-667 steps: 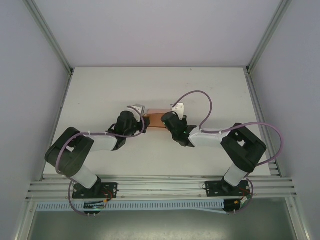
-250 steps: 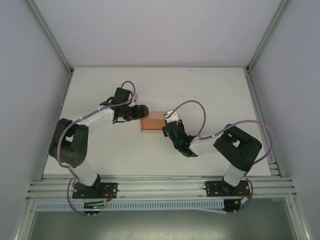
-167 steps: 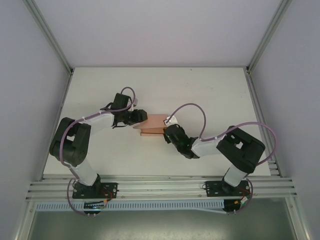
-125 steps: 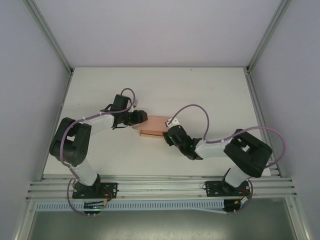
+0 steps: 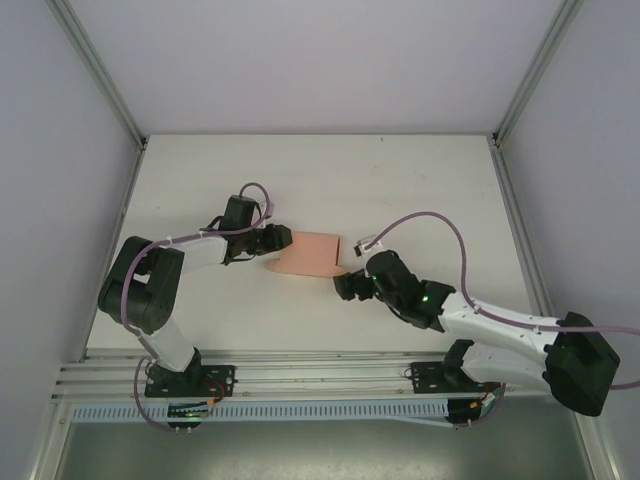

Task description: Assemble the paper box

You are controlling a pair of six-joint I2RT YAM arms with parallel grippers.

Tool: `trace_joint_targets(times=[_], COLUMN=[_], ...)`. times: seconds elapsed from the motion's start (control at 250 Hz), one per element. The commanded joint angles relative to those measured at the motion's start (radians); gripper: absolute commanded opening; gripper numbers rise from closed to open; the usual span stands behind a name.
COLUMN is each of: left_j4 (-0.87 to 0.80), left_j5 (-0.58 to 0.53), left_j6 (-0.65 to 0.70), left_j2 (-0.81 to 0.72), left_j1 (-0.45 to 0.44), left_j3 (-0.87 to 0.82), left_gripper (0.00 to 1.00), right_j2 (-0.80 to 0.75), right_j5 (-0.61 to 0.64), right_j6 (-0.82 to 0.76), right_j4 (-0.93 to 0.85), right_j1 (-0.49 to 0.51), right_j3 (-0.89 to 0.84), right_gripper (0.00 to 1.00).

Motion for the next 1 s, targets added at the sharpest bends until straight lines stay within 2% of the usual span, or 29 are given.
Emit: trace_joint_targets(times=[0.0,0.196,0.364,0.452,0.636,0.767,0.883,0.995], left_j4=[-0.129,-0.132,-0.156,-0.163,-0.150,-0.119,-0.088,-0.076], left_j5=[-0.077,-0.087,-0.120,-0.128,-0.098,-0.055,-0.008,0.008], left_j6=[0.024,0.022,0.039,0.047,0.058,0.048,0.026,-0.010], left_j2=[0.042,0.051,0.028,0.018,0.015,0.023,0.033,0.039], left_j1=[-0.002,-0.003,-0.002,-0.002,-0.002,-0.002,-0.002,-0.001], left_j3=[-0.061,-0.075,-0.082,-0.087,-0.091,-0.096,-0.098,-0.092], left_gripper=[0.36,0.35,0.36,0.37,0.38,0.37,0.35,0.29], right_j2=[0.019,0.276,0.431,0.490,0.559,0.586,0.573,0.522], right_j5=[-0.009,-0.153,-0.216,-0.222,-0.200,-0.220,-0.236,-0.247], right_j6=[0.110,0.150,0.146,0.160,0.191,0.230,0.235,0.243], right_j4=[-0.053,0.053,0.088,0.105,0.107,0.160,0.176,0.155], right_j1=[-0.066,-0.148,-0.154,-0.160,-0.179,-0.197,-0.208,-0.223], right_j3=[0.060,0.172,0.228,0.224,0.186,0.139,0.142,0.166], right_gripper=[0.91,0.88,0.81,0.75,0.48,0.43,0.43,0.60])
